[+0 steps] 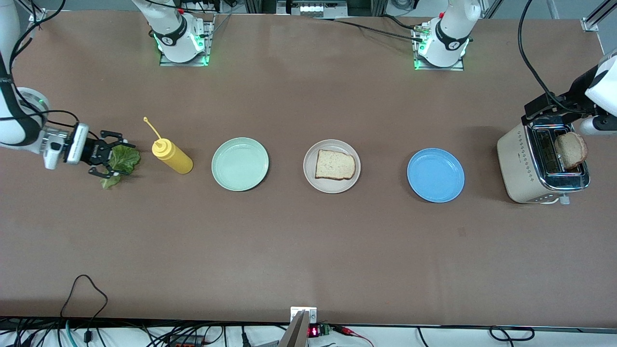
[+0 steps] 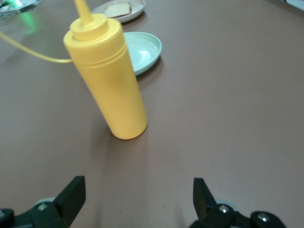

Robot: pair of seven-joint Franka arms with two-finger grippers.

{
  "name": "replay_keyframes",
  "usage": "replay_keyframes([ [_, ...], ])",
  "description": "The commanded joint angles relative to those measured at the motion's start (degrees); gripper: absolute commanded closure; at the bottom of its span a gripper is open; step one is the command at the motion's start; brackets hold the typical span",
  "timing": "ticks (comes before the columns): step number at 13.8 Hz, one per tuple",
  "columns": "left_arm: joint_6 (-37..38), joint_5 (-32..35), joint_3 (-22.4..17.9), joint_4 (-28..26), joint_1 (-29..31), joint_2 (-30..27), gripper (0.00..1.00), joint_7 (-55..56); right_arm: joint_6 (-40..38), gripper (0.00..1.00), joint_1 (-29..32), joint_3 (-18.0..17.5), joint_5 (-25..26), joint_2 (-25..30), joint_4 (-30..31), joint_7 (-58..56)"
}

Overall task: Make sandwich in beige plate with both arms
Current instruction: 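Move the right gripper to the green lettuce leaf, then close the right gripper on the lettuce leaf stem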

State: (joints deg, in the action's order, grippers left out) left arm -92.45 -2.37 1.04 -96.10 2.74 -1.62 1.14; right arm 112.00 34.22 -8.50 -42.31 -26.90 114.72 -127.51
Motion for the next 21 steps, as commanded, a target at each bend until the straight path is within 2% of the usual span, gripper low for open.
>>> replay_keyframes([
  [1,-0.19,0.61,-0.07,0.91,0.16,0.22,0.0,0.44,0.75,0.0,-0.64,-0.2,5.81,2.9,-2.21,14.77],
  [6,0.08,1.14,0.46,0.83,-0.01,0.74,0.0,0.53,14.37,0.0,-3.45,-0.29,15.22,3.79,-3.28,40.09],
  [8,0.34,1.22,0.46,0.74,-0.36,1.01,0.0,0.53,16.93,0.0,-4.42,-0.37,20.83,3.7,-3.27,55.44],
  [11,0.34,1.22,0.46,0.91,-0.45,1.27,0.0,0.61,20.62,0.0,-5.47,-0.99,34.53,2.91,-3.27,81.9],
  [13,0.34,1.22,0.46,1.0,-0.36,1.1,0.0,0.61,20.89,0.0,-6.09,-1.43,40.35,2.3,-3.27,96.59],
  [15,0.34,1.22,0.46,0.91,-0.45,1.27,0.0,0.7,21.25,0.0,-6.36,-1.69,49.21,1.24,-3.1,110.47],
  [17,0.25,1.22,0.37,1.0,-0.28,1.27,0.0,0.62,21.25,0.0,-6.36,-2.22,52.06,0.01,-2.93,118.42],
  [21,0.34,1.22,0.46,0.91,-0.19,1.45,0.0,0.7,21.51,0.0,-6.53,-2.4,52.24,-0.52,-2.92,122.92],
])
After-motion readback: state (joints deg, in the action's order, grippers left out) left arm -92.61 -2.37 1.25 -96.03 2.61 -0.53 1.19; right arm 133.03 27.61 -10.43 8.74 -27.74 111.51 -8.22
